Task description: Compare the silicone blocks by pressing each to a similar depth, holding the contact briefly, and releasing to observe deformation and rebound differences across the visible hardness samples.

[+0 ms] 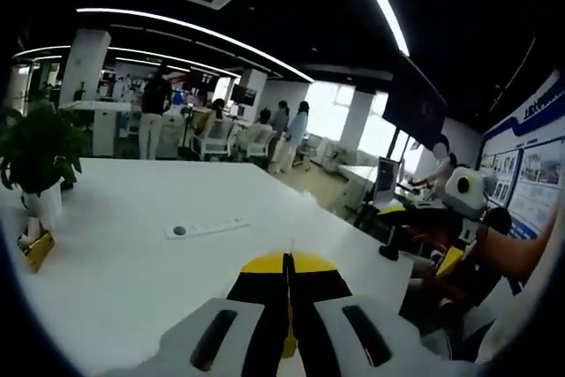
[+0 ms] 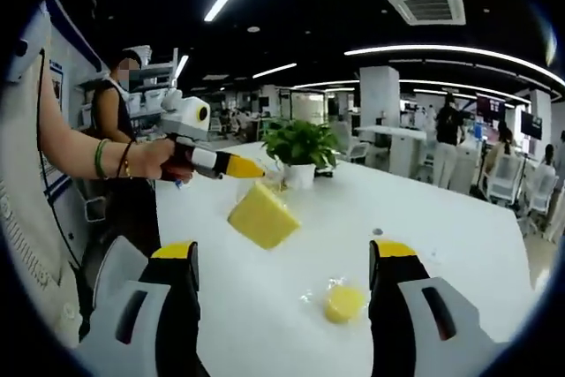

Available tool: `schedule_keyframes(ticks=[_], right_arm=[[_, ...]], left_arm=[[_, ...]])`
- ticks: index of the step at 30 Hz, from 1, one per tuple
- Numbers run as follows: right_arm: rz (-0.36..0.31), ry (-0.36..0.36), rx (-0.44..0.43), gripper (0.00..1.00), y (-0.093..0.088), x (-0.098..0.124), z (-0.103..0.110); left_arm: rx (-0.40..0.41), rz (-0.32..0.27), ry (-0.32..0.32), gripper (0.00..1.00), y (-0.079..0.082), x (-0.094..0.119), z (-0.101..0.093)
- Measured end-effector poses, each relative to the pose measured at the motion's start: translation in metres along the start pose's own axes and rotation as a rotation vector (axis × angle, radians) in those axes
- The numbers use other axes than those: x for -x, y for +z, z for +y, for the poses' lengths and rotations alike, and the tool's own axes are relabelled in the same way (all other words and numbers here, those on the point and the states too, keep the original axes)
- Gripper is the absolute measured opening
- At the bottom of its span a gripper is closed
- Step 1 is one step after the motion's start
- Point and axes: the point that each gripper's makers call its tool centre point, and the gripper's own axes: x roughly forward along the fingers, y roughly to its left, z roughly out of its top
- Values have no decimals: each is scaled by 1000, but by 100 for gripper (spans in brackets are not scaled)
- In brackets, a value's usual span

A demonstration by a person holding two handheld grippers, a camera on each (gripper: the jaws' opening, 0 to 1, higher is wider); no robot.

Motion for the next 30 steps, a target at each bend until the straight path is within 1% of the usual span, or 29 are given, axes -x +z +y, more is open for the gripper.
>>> schedule_keyframes(ticks=[1, 2, 3, 5, 7, 12, 17, 18, 20, 21, 24, 26, 27, 28, 30], right_arm=[[18, 52, 23, 72, 1, -4, 6], [19, 71, 42, 71, 3, -6, 8], [18, 81, 64, 71, 7, -10, 9], [23, 101, 70, 71, 10, -16, 11], [44, 126, 88, 72, 11, -24, 13], [87, 201, 140, 72, 13, -44, 19], [124, 264, 177, 72, 12, -62, 22], [134, 286, 181, 72, 10, -65, 23], [150, 299, 193, 73, 7, -69, 22], [163, 304, 208, 73, 4, -73, 20], [202, 339, 232, 73, -4, -81, 17], [212, 360, 239, 73, -6, -86, 17], [230, 375, 242, 73, -9, -88, 17], [239, 383, 246, 73, -11, -90, 17], [254, 402, 258, 72, -15, -95, 16]], left_arm=[[-3, 1, -12, 0, 2, 1, -5], [-3, 2, -17, 0, 2, 1, -7], [-2, -5, -35, 0, 4, 2, -14], [-8, 0, -54, 0, 4, 4, -23], [-16, 4, -72, 0, 4, 5, -31], [-41, 9, -96, 0, 4, 4, -42], [-61, 14, -122, 0, 7, 2, -46], [-86, 18, -144, 0, 8, 1, -49], [-124, 29, -161, 0, 9, -1, -49], [-144, 44, -171, 0, 8, -3, -48], [-163, 54, -204, 0, 12, -6, -45], [-163, 55, -222, 0, 15, -8, -46], [-165, 61, -250, 0, 16, -9, -50], [-174, 60, -253, 0, 17, -10, -51], [-192, 66, -284, 0, 17, -13, -59]])
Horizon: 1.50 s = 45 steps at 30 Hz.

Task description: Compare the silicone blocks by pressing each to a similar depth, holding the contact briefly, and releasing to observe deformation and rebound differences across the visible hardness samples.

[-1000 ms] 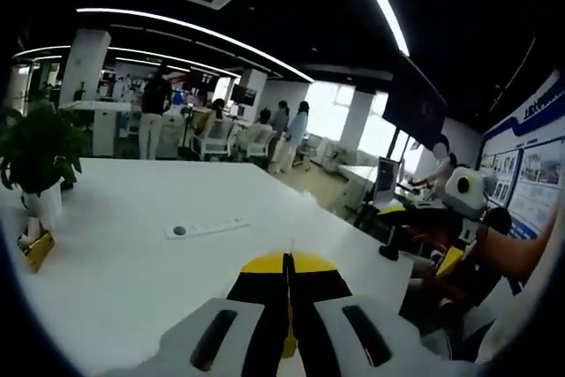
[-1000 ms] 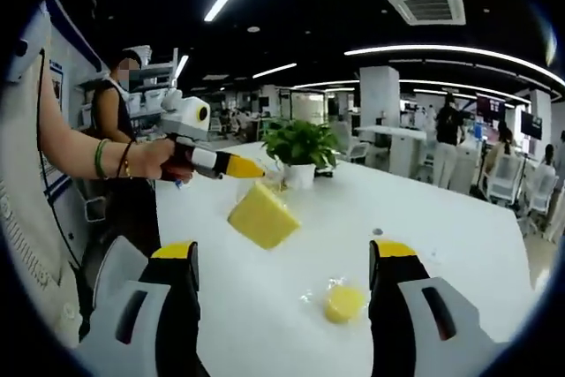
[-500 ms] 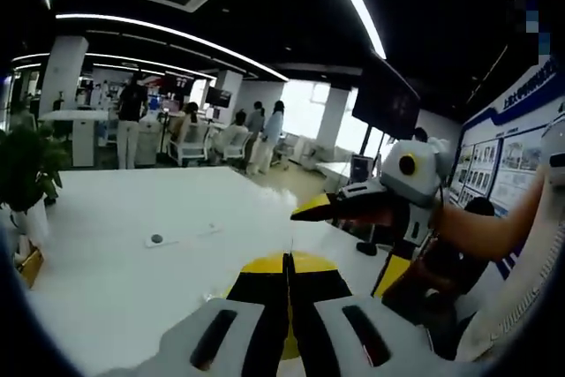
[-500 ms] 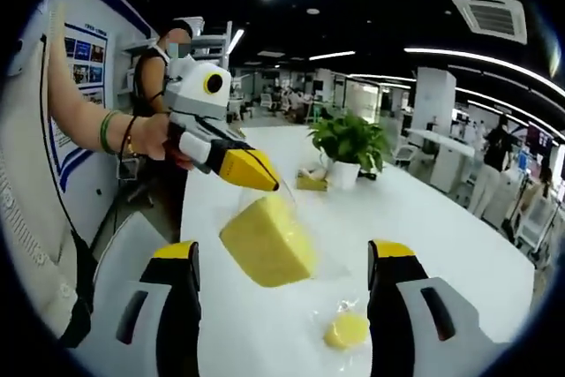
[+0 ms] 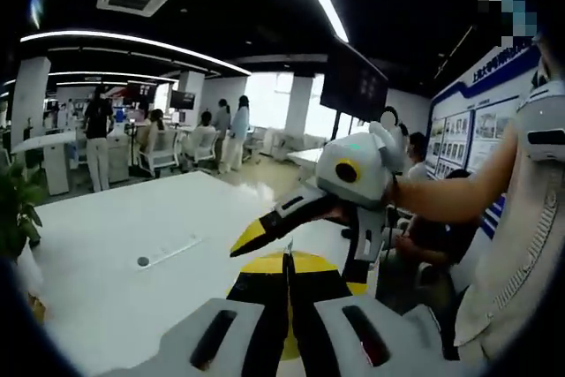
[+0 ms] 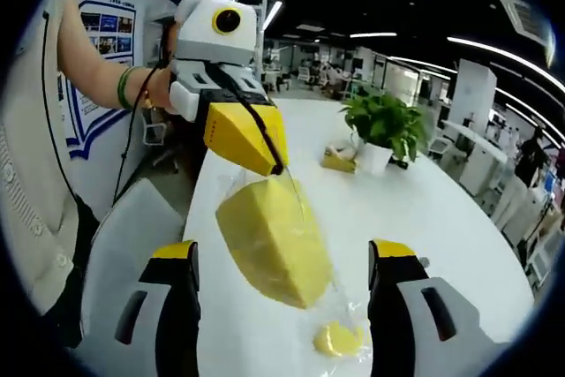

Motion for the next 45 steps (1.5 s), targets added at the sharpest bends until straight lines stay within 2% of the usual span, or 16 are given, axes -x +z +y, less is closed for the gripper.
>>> schedule_keyframes(ticks=[5, 8, 12, 17, 21, 23, 24, 29, 35, 45], right_arm=[[14, 52, -10, 68, -6, -7, 1], [18, 103, -15, 62, -8, -11, 7], [34, 154, -21, 47, -13, -15, 16], [46, 175, -20, 45, -14, -17, 21], [62, 177, 36, 41, -17, -20, 26], [61, 174, 33, 39, -17, -20, 26], [60, 174, 36, 34, -17, -20, 26], [41, 148, 64, 26, -14, -18, 25], [42, 144, 58, 20, -13, -17, 31], [48, 164, 76, 11, -13, -14, 45]], left_arm=[[-29, 13, -57, 0, 2, -7, -11], [-44, 35, -86, 0, 0, -10, -16], [-45, 26, -105, 0, 3, -11, -15], [-35, 30, -123, 0, 3, -10, -15], [-43, 45, -131, 0, -1, -8, -16], [-44, 51, -138, 0, -2, -7, -17], [-47, 55, -138, 0, -3, -6, -16], [-60, 63, -156, 0, -5, -1, -21], [-72, 68, -165, 0, -5, 6, -20], [-93, 70, -202, 0, -7, 8, -32]])
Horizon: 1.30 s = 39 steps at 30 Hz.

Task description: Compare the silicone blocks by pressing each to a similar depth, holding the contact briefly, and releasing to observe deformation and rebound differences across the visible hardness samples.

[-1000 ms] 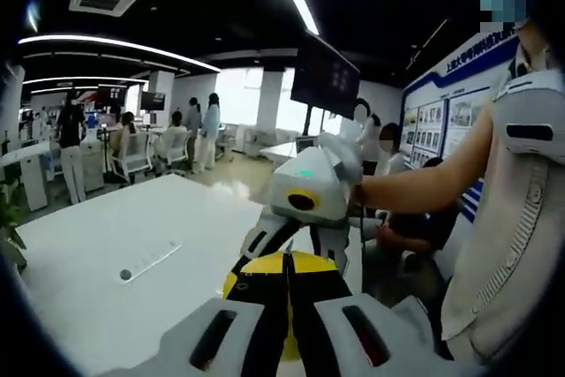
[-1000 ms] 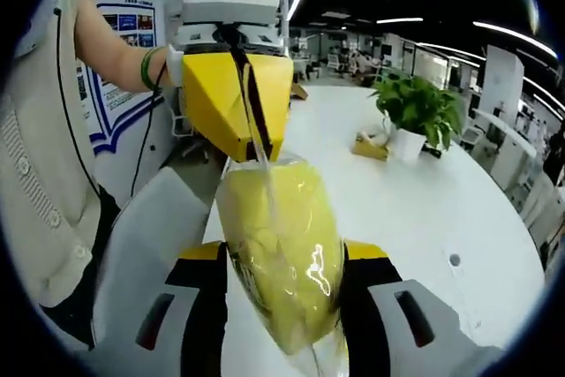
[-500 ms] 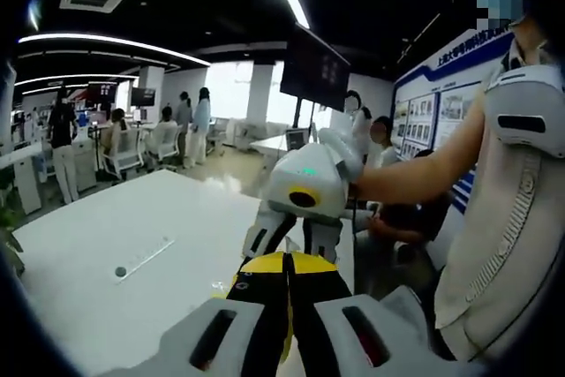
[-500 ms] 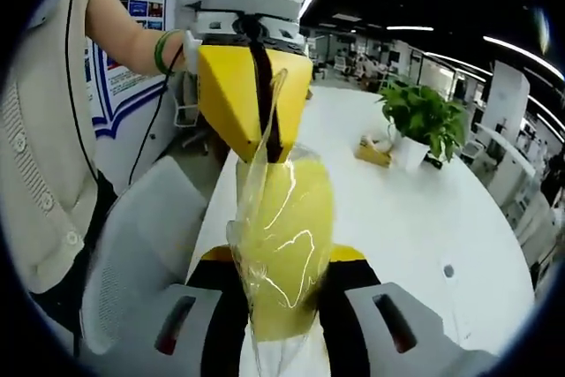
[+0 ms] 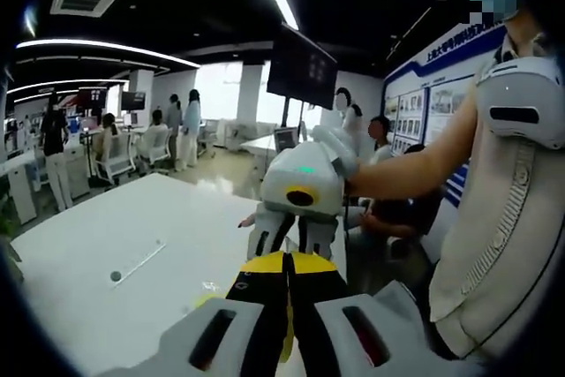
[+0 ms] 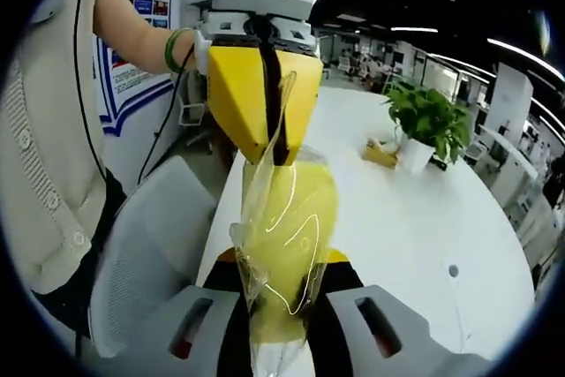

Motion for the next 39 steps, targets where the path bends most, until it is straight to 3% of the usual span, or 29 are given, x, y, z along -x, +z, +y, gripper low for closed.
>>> schedule_keyframes(ticks=[20, 23, 39], right_arm=[[46, -3, 0, 8, -7, 0, 5], [60, 2, -4, 8, -9, -1, 6], [72, 15, -10, 7, -15, -2, 9]], left_arm=[[-115, 44, 6, 0, -6, -5, -8], [-197, 101, 15, 0, -12, -7, -10], [-235, 131, 3, 0, -20, -19, -18]])
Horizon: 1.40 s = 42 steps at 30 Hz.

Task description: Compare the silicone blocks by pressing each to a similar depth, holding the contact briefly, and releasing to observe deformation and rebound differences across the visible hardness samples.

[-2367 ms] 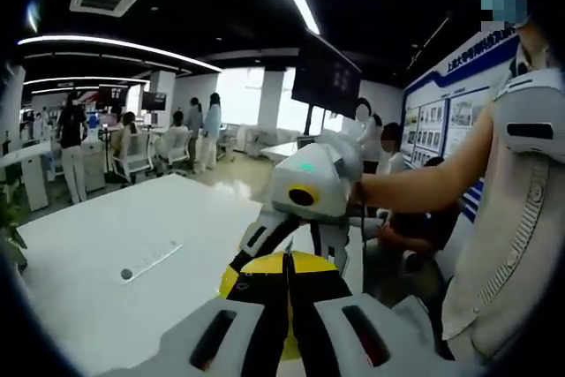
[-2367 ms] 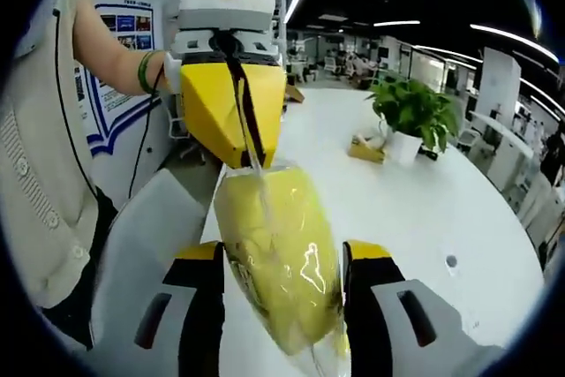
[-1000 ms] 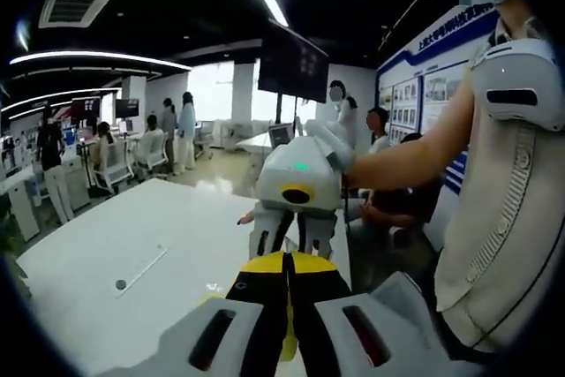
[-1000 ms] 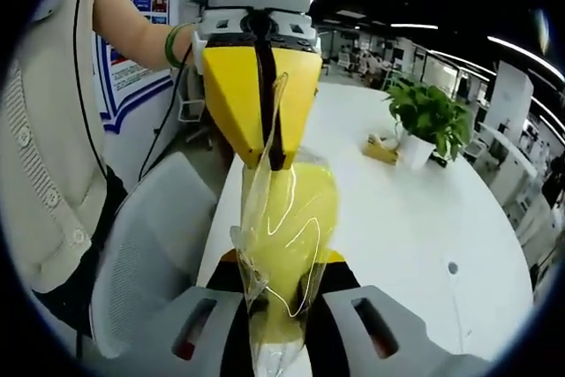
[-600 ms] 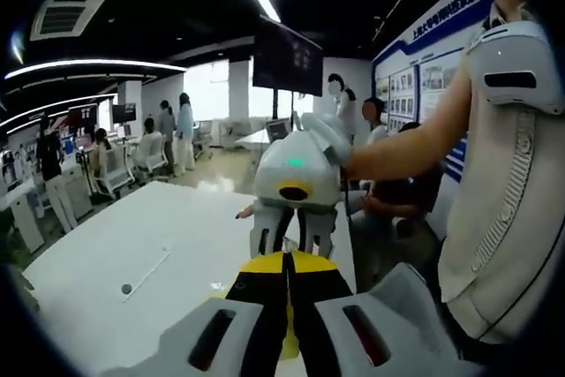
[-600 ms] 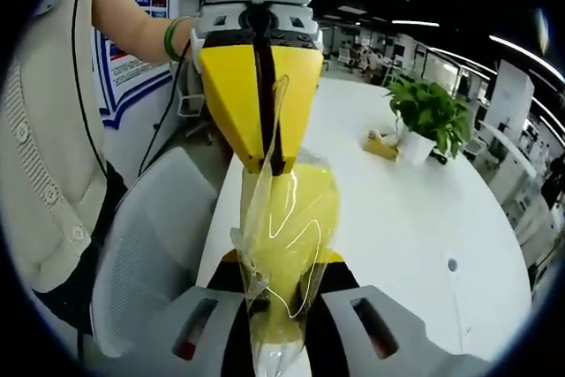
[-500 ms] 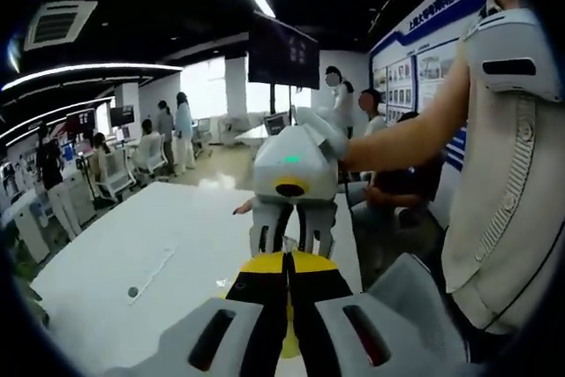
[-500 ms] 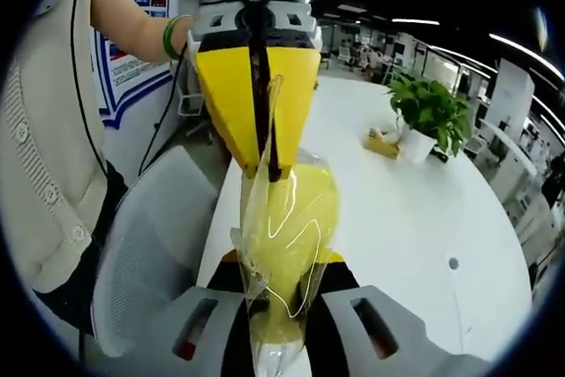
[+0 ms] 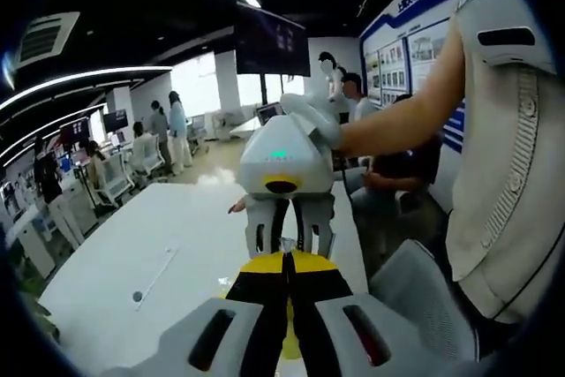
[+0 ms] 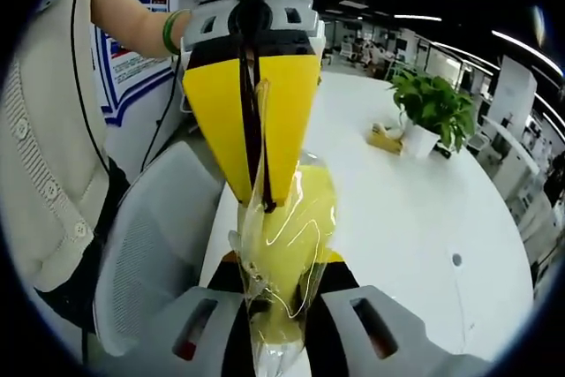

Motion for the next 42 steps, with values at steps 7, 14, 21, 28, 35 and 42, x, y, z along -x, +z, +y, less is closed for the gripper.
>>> schedule_keyframes(ticks=[7, 14, 21, 28, 35, 42], right_arm=[[21, 3, -3, 7, -5, -1, 0], [20, -5, 4, 7, -7, 0, -3], [25, -5, 0, 10, -7, 1, -6], [46, 0, 4, 12, -10, -1, -6], [39, -17, 26, 14, -7, 2, -11], [16, -13, 44, 17, -4, 3, -12]], left_arm=[[-8, 21, 17, 0, -4, -3, 1], [32, 17, 44, 0, -3, -6, 3], [41, 13, 70, 0, -1, -5, 7], [56, 58, 104, 0, -6, -4, 9], [38, 48, 121, 0, -3, -1, 13], [38, 47, 125, 0, -1, 1, 14]])
